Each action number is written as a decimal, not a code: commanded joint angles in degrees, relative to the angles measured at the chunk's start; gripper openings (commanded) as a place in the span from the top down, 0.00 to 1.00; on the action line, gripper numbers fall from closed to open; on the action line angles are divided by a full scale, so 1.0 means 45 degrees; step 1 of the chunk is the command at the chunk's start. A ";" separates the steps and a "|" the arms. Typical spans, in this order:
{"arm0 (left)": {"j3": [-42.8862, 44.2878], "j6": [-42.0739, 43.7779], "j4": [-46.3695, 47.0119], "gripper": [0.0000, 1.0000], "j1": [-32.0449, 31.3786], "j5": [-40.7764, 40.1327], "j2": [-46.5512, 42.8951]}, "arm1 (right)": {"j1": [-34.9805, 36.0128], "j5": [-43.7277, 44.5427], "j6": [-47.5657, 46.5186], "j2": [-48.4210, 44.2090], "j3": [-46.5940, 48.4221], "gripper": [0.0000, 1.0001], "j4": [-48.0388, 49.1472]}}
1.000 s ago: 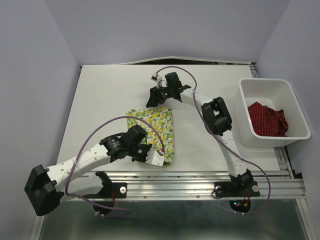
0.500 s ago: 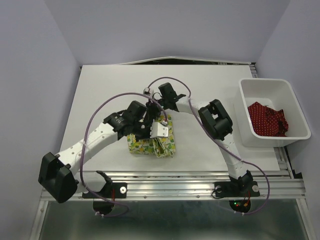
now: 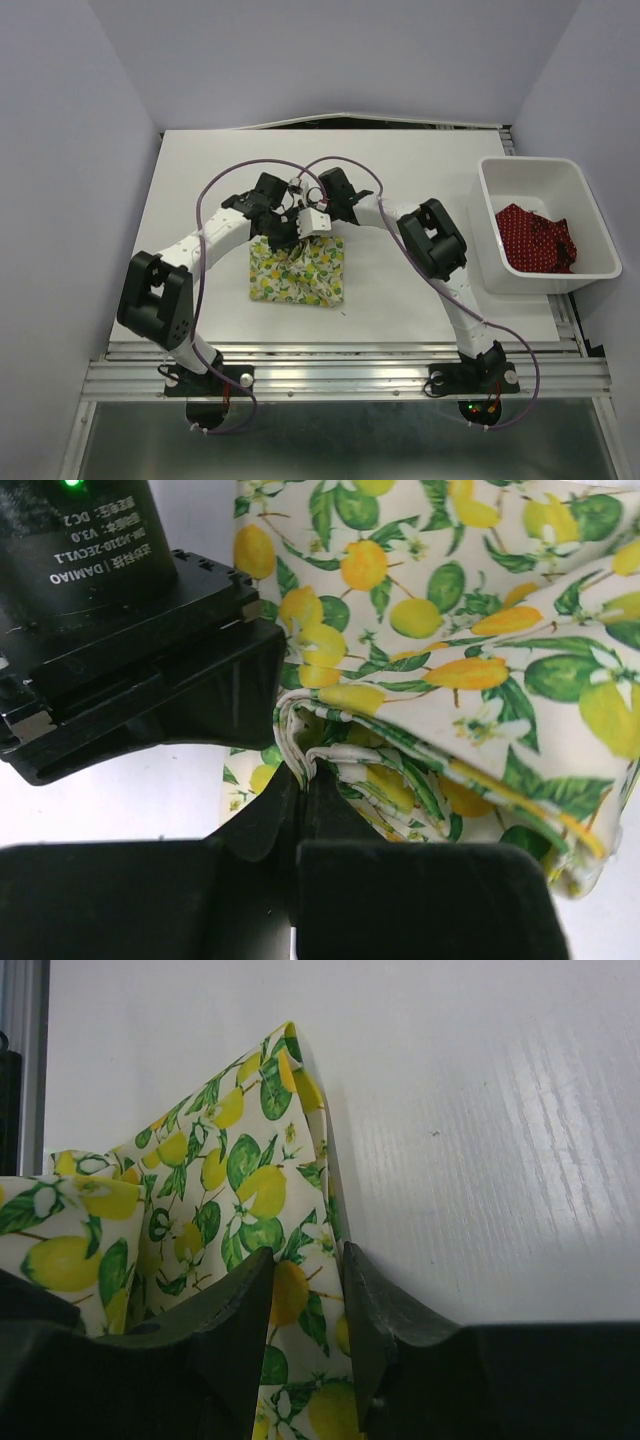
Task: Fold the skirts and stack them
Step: Fold the skirt
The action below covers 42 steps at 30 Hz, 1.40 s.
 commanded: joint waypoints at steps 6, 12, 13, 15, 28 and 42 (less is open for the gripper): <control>0.0411 -0.0443 0.2203 1.00 0.0263 -0.0402 0.0551 | 0.0147 0.0201 -0.0233 0.0042 -0.0353 0.58 -0.0958; -0.0506 -0.0561 0.3413 1.00 0.0244 -0.1086 0.0727 | 0.0147 0.0630 0.0041 0.0042 0.0095 0.55 -0.0978; -0.0623 -0.0522 0.3472 1.00 0.0244 -0.1125 0.0746 | 0.0147 0.0689 0.0118 0.0061 0.0193 0.54 -0.0978; -0.0935 -0.0541 0.3687 0.99 0.0244 -0.1339 0.0766 | 0.0147 0.0767 0.0119 0.0178 0.0388 0.54 -0.1036; -0.0860 -0.1653 0.3046 0.66 0.0205 -0.1166 -0.0287 | -0.0809 0.2525 0.2148 0.0472 0.2731 0.22 -0.1369; 0.0840 -0.7278 0.2224 0.49 0.2098 -0.0483 -0.0779 | -0.2587 0.3406 0.3226 -0.3623 0.1681 0.05 -0.1950</control>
